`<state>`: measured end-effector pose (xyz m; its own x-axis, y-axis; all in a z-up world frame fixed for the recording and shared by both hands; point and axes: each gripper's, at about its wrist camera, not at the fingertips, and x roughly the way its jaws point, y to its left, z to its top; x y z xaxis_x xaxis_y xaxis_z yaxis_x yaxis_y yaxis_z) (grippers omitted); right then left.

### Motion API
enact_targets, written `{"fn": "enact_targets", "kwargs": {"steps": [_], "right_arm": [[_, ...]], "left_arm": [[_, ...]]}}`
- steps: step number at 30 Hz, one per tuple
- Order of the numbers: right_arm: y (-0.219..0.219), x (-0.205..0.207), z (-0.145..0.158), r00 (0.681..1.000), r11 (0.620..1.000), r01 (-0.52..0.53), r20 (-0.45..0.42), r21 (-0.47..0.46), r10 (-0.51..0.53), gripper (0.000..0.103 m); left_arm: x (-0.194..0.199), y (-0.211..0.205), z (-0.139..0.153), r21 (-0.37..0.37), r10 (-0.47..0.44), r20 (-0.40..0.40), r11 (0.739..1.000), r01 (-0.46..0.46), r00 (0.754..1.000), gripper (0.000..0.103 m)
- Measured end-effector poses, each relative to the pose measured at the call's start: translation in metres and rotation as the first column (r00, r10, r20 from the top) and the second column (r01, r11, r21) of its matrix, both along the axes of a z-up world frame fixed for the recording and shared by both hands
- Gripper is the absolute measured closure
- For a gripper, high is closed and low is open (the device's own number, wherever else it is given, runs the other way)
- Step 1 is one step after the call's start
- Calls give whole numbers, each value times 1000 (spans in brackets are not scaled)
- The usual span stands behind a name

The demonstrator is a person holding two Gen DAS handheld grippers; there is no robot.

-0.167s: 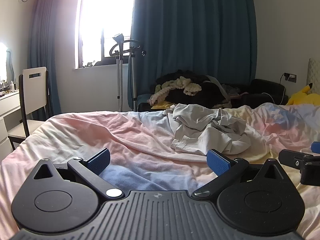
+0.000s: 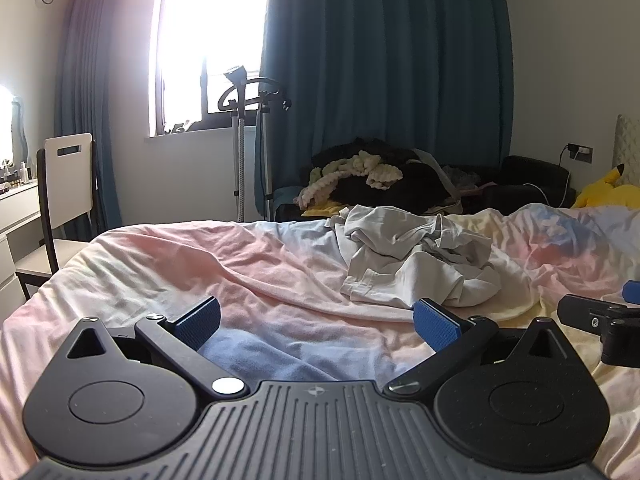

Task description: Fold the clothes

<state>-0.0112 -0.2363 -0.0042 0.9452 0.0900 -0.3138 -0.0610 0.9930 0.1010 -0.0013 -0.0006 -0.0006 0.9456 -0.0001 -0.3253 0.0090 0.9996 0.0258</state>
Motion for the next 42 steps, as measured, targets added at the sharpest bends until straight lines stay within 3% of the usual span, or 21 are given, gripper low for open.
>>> {"fn": "enact_targets", "kwargs": {"steps": [24,42], "right_arm": [[-2,1,0,1000,1000,0,-12,13,0,0],[-5,0,-1,1000,1000,6,-5,14,-6,0]], "left_arm": [[-1,1,-3,-17,-21,-2,1000,21,1000,0],[0,-5,-6,17,-28,-18,999,29,999,0]]}}
